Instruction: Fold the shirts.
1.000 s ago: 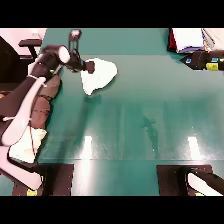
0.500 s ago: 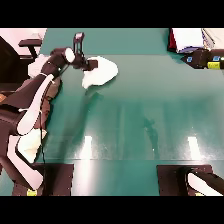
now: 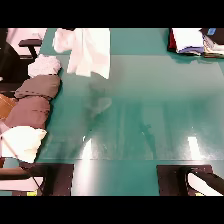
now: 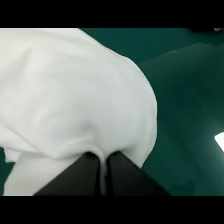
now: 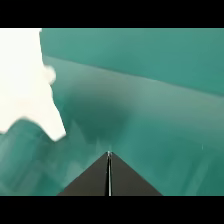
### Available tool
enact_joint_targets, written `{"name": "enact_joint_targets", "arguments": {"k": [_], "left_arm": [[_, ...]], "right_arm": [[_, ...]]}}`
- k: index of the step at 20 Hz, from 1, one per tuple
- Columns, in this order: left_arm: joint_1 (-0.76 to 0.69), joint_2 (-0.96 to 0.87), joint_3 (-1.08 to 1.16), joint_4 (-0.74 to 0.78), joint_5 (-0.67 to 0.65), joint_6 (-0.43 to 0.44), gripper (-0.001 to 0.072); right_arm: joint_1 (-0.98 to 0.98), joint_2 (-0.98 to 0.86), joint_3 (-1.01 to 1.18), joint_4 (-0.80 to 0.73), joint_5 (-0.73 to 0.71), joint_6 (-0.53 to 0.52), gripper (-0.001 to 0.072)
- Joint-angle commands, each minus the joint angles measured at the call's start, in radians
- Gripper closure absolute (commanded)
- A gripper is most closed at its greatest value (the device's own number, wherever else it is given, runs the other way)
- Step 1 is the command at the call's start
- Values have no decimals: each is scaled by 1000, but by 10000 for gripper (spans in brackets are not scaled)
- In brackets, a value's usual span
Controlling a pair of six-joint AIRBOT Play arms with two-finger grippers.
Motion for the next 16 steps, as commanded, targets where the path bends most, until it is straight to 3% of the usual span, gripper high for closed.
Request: {"name": "enact_joint_targets", "arguments": {"k": [1, 4, 5, 6, 7, 9, 10, 11, 12, 16], "left_arm": [[-108, 103, -69, 3, -206, 56, 685], [-230, 101, -239, -3, -197, 56, 679], [-259, 100, -306, -17, -159, 56, 433], [-283, 96, -372, -29, -109, 54, 31], [-293, 93, -421, -26, -74, 48, -11], [-264, 93, -464, 21, -77, 13, -10], [-230, 93, -465, 65, -96, -29, -11], [-186, 93, -468, 92, -106, -52, -11], [-134, 93, -486, 85, -105, -63, -10], [6, 90, -731, -50, 18, -79, -10]], "right_arm": [[-1, 0, 108, -2, 64, 0, 695], [-1, 0, 151, -2, 128, 0, 695], [-1, 0, 157, -2, 147, 0, 694], [-1, 0, 160, -2, 166, 0, 693], [-1, 0, 160, -2, 185, 0, 693], [-1, 0, 159, -2, 219, 0, 680], [-1, 0, 159, -2, 225, 0, 577], [-1, 0, 159, -2, 225, 0, 393], [-1, 0, 159, -1, 225, 0, 362], [-1, 0, 133, -1, 228, 0, 364]]}}
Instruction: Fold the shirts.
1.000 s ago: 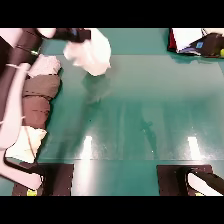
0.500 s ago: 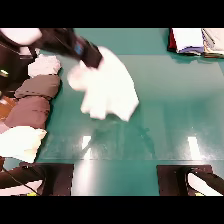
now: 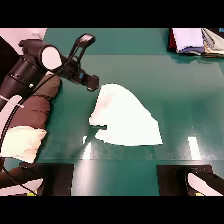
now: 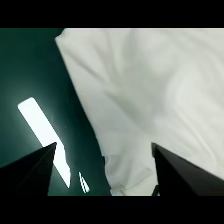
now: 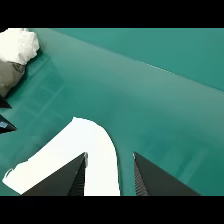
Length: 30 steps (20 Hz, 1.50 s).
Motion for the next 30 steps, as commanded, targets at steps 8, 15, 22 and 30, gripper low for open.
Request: {"name": "enact_joint_targets", "arguments": {"k": [8, 15, 22, 30], "left_arm": [[118, -178, -382, -523, 289, 149, 8], [129, -187, -307, -539, 314, 164, 673], [187, -143, -151, -377, 216, 162, 684], [187, -142, -150, -370, 217, 163, 684]], "right_arm": [[-1, -1, -241, 6, -27, 0, 364], [-63, 0, -427, 6, 5, 0, 364], [-335, -1, -887, -62, 77, 3, 149], [-68, -1, -1338, 66, -249, -23, 264]]}}
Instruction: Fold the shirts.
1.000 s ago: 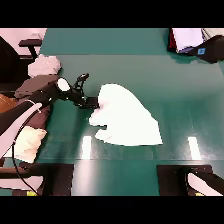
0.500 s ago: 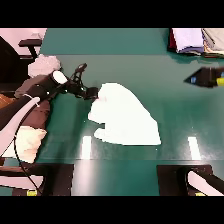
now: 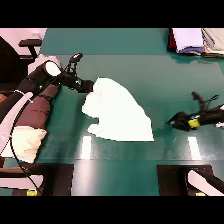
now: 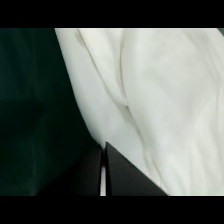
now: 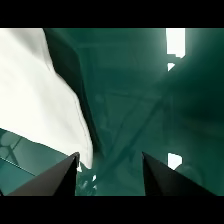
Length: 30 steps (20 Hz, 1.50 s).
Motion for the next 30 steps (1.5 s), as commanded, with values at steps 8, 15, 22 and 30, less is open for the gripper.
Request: {"name": "enact_joint_targets", "arguments": {"k": [8, 15, 22, 30], "left_arm": [[2, 1, 4, 29, -29, 0, 684], [2, 233, 126, 378, -33, -87, 684], [1, 557, 466, 409, -48, -79, 684], [1, 674, 538, 383, -303, -79, 684]], "right_arm": [[425, -183, -21, 127, -243, 0, 453], [270, -121, 375, -45, -47, 20, 696], [-18, 92, 1077, -56, 66, 21, 696], [-102, 109, 1390, -61, 116, 72, 696]]}}
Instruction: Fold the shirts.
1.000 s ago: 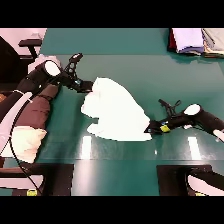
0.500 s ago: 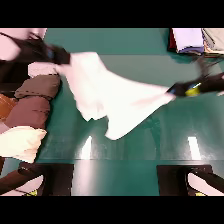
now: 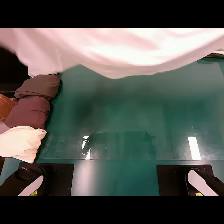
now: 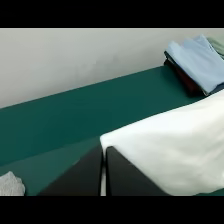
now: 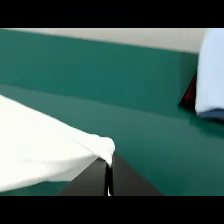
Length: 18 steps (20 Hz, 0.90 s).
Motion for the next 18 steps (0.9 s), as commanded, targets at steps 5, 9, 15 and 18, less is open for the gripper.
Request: {"name": "enact_joint_targets", "arguments": {"k": [5, 9, 15, 18], "left_arm": [[1, -1, -277, -19, -269, -12, 685], [1, -1, -583, -12, -127, -7, 684], [1, -1, -824, -21, 46, -8, 683], [1, -1, -882, -85, -80, -6, 683]], "right_arm": [[-27, -19, -109, -9, 14, 53, 696], [-25, -118, -250, -8, 13, 52, 696], [-6, -216, -414, -10, 13, 45, 696], [24, -181, -524, -17, 9, 37, 696]]}}
